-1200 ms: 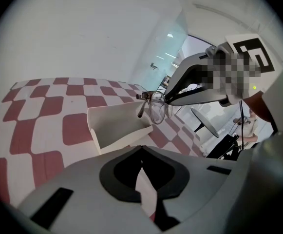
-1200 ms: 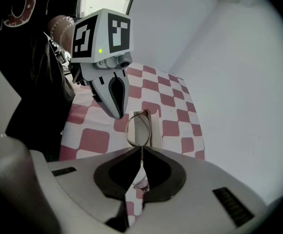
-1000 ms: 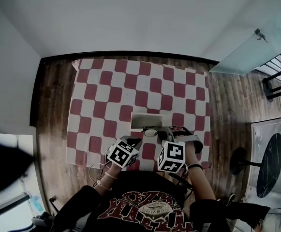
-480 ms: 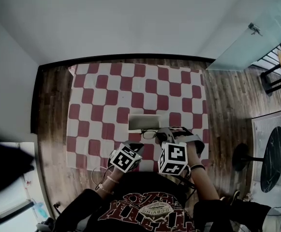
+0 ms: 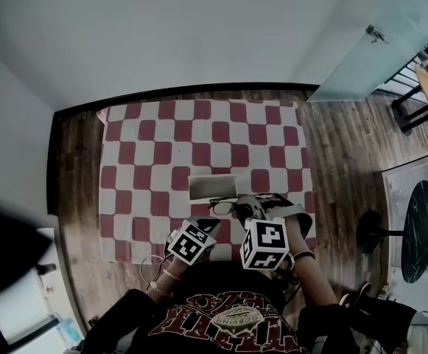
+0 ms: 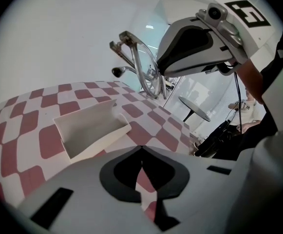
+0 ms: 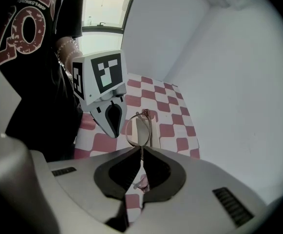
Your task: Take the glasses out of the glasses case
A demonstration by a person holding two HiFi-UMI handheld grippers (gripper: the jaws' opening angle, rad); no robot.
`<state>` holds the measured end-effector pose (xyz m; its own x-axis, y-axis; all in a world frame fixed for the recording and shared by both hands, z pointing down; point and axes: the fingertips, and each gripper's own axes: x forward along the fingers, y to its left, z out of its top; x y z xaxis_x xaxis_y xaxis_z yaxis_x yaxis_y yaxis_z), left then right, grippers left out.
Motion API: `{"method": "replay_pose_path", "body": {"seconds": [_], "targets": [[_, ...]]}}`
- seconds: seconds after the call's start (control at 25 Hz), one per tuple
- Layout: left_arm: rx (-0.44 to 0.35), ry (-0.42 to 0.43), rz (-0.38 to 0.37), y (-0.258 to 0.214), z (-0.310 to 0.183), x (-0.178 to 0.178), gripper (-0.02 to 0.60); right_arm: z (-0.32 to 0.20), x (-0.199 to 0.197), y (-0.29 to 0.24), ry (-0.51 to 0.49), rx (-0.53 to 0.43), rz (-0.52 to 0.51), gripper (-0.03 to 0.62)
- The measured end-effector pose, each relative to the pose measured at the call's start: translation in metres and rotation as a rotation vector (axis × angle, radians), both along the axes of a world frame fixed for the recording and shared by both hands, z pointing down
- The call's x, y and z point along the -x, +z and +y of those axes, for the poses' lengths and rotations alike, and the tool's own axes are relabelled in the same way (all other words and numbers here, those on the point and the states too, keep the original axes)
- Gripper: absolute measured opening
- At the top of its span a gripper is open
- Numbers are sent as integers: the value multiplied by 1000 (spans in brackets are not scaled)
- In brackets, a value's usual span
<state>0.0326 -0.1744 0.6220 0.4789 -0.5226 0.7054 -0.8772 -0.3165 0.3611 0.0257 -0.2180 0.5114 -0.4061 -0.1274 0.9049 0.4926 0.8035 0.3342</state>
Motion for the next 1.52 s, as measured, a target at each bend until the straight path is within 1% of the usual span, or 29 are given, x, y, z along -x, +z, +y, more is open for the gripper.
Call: {"method": "replay_pose_path", "body": {"seconds": [0.16,0.48,0.84,0.92,1.08,1.28,1.52], "targets": [[-26,14,14,-7,-4,-5,8,-1,-7,-8,11,8,-2,31],[-45,20,49,-16,-6,-15,8,-1,-15,-17,38,35,-29,31],[-84,51,49,-36,-10,-27,8,1,-25,-38,34,30,-58,32],[-97,45,57,-42,-10,-29,8,0,-28,-44,31,18,-59,31],[-121,23,102,-51,-13,-32,8,3,-31,-59,23,17,-75,31],[-122,22,95,-51,-11,-33,8,8,-36,-68,-4,25,-71,32],[-124,12,121,-55,-11,-35,8,15,-34,-73,-31,46,-76,31]]}}
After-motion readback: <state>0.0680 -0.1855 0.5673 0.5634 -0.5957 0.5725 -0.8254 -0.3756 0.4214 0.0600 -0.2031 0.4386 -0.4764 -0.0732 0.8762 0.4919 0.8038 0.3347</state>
